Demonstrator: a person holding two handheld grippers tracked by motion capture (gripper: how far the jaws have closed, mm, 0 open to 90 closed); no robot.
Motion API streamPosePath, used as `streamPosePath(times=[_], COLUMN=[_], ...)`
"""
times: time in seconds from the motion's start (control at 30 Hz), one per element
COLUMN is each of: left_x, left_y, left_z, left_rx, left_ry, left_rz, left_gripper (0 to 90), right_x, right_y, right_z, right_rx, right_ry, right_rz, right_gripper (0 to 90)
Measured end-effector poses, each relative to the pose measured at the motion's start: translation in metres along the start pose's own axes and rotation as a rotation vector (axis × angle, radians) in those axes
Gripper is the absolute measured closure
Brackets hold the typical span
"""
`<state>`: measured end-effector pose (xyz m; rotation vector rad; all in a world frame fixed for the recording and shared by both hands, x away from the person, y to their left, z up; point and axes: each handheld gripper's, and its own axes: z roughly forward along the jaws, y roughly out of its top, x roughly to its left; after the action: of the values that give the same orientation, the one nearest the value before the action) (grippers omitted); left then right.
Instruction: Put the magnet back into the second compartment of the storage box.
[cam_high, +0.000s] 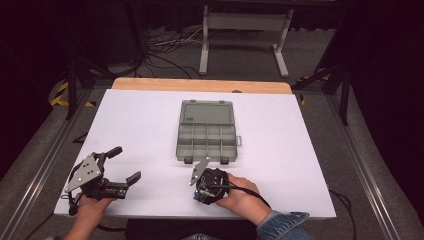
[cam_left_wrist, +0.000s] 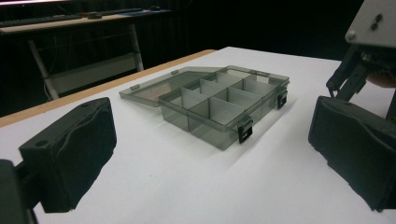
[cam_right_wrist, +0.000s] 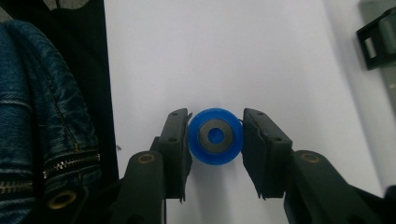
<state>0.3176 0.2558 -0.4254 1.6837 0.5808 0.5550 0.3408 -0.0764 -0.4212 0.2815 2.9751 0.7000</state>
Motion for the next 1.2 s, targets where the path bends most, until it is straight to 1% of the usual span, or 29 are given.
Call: streamPosePath(times=[0.03, 0.07, 0.1, 0.2, 0.23, 0.33, 0.4, 0.43, 0.47, 0.5, 0.53, 0.57, 0.73, 0.8, 1.1, 1.2], left_x=[0.000, 0.000, 0.000, 0.000, 0.000, 0.000, 0.000, 0.001, 0.001, 0.001, 0.001, 0.001, 0.000, 0.001, 0.000, 0.000], left_y=[0.000, 0.000, 0.000, 0.000, 0.000, 0.000, 0.000, 0.000, 0.000, 0.000, 0.000, 0.000, 0.000, 0.000, 0.000, -0.001], left_z=[0.000, 0.000, 0.000, 0.000, 0.000, 0.000, 0.000, 0.000, -0.001, -0.001, -0.001, -0.001, 0.000, 0.000, 0.001, 0.000], left_rx=[0.002, 0.002, 0.001, 0.001, -0.003, 0.000, 0.000, 0.006, 0.006, 0.004, 0.004, 0.004, 0.009, 0.002, 0.007, 0.005], left_ry=[0.000, 0.000, 0.001, 0.001, 0.002, 0.003, 0.007, 0.006, 0.005, 0.006, 0.007, 0.006, 0.007, 0.009, 0.009, 0.009], left_rz=[0.002, 0.002, 0.003, 0.002, 0.001, 0.000, 0.002, 0.004, 0.003, 0.001, 0.001, 0.001, 0.003, -0.003, 0.000, -0.002], left_gripper=[1.7, 1.7, 1.7, 1.7, 1.7, 1.7, 1.7, 1.7, 1.7, 1.7, 1.7, 1.7, 1.7, 1.7, 1.7, 1.7], right_x=[0.000, 0.000, -0.001, -0.003, -0.004, -0.007, -0.008, -0.009, -0.009, -0.010, -0.010, -0.011, -0.016, -0.018, -0.024, -0.029], right_y=[0.001, 0.001, 0.002, 0.005, 0.006, 0.007, 0.008, 0.008, 0.009, 0.009, 0.010, 0.010, 0.011, 0.011, 0.013, 0.014], right_z=[-0.004, -0.004, -0.005, -0.014, -0.016, -0.023, -0.026, -0.027, -0.028, -0.030, -0.032, -0.033, -0.041, -0.043, -0.050, -0.053], right_rx=[-0.005, -0.005, -0.012, -0.014, -0.024, -0.040, -0.040, -0.048, -0.051, -0.059, -0.056, -0.063, -0.086, -0.096, -0.118, -0.129], right_ry=[-0.003, -0.003, -0.002, -0.004, -0.005, -0.008, -0.008, -0.011, -0.015, -0.018, -0.015, -0.022, -0.027, -0.037, -0.048, -0.062], right_rz=[0.002, 0.002, -0.007, -0.001, -0.008, -0.003, 0.007, 0.001, 0.007, -0.003, 0.008, 0.007, 0.008, 0.016, 0.028, 0.044], right_gripper=[62.3, 62.3, 62.3, 62.3, 62.3, 62.3, 62.3, 62.3, 62.3, 62.3, 62.3, 62.3, 62.3, 62.3, 62.3, 62.3])
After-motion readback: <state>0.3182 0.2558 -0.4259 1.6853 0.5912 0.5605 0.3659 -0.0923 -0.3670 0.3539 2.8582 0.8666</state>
